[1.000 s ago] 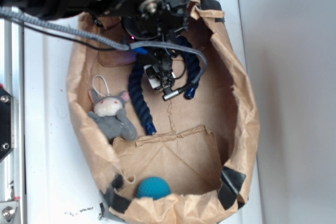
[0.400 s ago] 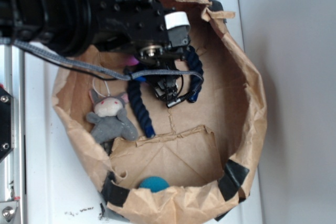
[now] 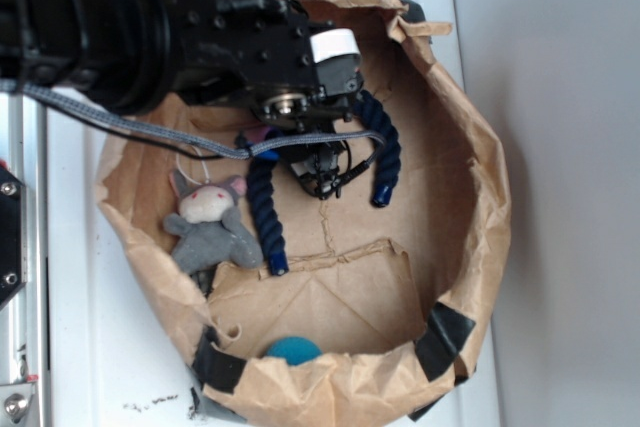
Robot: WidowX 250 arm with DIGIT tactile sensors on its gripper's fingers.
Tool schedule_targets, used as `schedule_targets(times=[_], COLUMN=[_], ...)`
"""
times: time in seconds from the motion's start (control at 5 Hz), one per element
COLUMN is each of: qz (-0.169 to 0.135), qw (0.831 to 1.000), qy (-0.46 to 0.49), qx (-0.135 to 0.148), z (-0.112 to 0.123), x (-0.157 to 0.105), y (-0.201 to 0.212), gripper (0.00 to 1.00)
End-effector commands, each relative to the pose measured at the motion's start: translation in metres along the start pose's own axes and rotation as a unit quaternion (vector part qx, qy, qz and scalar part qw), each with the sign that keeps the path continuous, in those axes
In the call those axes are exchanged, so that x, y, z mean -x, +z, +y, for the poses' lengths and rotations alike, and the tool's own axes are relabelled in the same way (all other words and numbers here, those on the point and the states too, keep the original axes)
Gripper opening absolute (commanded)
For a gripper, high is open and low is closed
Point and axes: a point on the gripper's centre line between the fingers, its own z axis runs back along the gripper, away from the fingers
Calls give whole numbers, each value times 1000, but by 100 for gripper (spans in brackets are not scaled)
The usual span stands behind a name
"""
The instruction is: Grab the blue rope.
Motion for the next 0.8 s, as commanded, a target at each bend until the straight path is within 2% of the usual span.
schedule_targets(times=[0.0,0.2,0.4,0.6], qz=[-10,15,40,32], qw=[999,997,996,995], qy=[-1,-4,-21,-30], qx=[30,71,83,84], z=[-1,-2,1,1], x=[-12,-11,1,14], y=[28,78,115,132], gripper=[0,0,0,0])
